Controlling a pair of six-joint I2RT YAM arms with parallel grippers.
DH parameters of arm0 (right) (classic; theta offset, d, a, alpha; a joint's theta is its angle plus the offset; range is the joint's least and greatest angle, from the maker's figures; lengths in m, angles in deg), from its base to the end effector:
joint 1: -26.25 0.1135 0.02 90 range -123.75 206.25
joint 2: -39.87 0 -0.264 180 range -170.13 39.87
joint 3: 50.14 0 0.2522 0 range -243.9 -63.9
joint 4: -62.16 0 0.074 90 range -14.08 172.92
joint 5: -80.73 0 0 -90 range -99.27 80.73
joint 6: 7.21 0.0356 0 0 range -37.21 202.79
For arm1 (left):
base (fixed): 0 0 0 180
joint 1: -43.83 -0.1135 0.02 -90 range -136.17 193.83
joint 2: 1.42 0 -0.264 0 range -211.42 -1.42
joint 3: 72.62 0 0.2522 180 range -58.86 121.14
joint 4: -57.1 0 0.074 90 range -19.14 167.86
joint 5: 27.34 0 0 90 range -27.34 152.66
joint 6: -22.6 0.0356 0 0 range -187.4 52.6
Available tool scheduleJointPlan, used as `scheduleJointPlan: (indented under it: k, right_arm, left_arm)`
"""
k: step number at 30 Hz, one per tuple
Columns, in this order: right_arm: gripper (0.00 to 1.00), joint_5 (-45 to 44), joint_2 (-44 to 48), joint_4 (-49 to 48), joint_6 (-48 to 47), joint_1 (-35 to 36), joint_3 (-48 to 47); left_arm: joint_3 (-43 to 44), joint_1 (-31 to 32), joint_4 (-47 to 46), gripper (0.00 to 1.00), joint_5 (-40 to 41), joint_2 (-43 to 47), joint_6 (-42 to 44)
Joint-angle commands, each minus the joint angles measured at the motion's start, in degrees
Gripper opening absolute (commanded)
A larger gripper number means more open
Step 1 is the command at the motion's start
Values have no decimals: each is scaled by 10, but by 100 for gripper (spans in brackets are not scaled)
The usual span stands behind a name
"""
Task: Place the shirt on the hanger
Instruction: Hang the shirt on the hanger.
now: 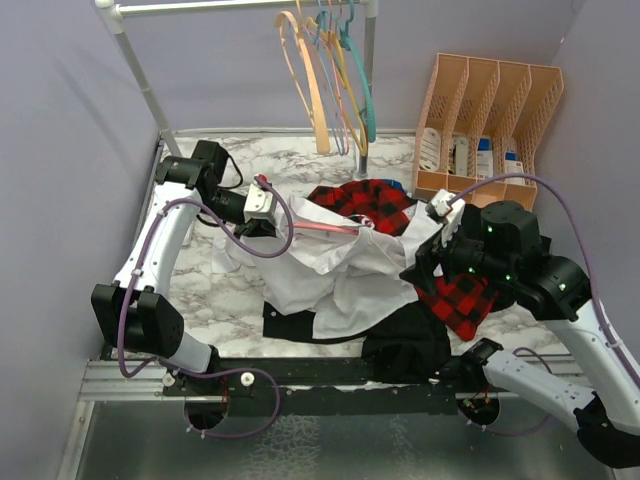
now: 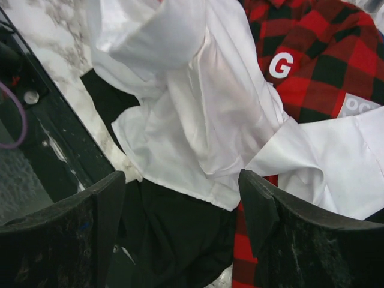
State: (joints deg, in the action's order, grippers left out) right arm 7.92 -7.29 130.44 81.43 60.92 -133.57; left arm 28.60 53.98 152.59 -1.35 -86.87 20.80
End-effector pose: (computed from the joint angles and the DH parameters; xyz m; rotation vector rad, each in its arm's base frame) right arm 0.1054 0.0857 0.3990 -0.8424 2.0037 0.6577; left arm 0.2481 -0.0769 0.3570 1.7021 1.3112 -0.9201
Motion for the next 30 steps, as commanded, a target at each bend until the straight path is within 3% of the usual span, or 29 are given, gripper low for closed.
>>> scheduleJointPlan:
  k: [1,8,17,24,28,30]
  right_arm:
    - [72,-16,10,-45,-92,0,41]
    - [60,-39,-37,-111,-151,0,69]
    - [45,20,-72,-146,-120,2,105]
    - [41,69,-98,-165,-91,14,117]
    - [6,34,-111,-178,-98,31,120]
    - [1,-22,-114,-178,-110,36,110]
  left_arm:
    - [26,-12,-2,0,-61,20,-27]
    - [27,-15,-2,0,-60,30,-37]
    - [27,-15,-2,0,-61,38,-42]
    - [42,-15,-2,0,-76,31,-50]
    - [62,-15,-2,0,-99,28,-71]
    - [75,-15,-2,0,-109,29,-89]
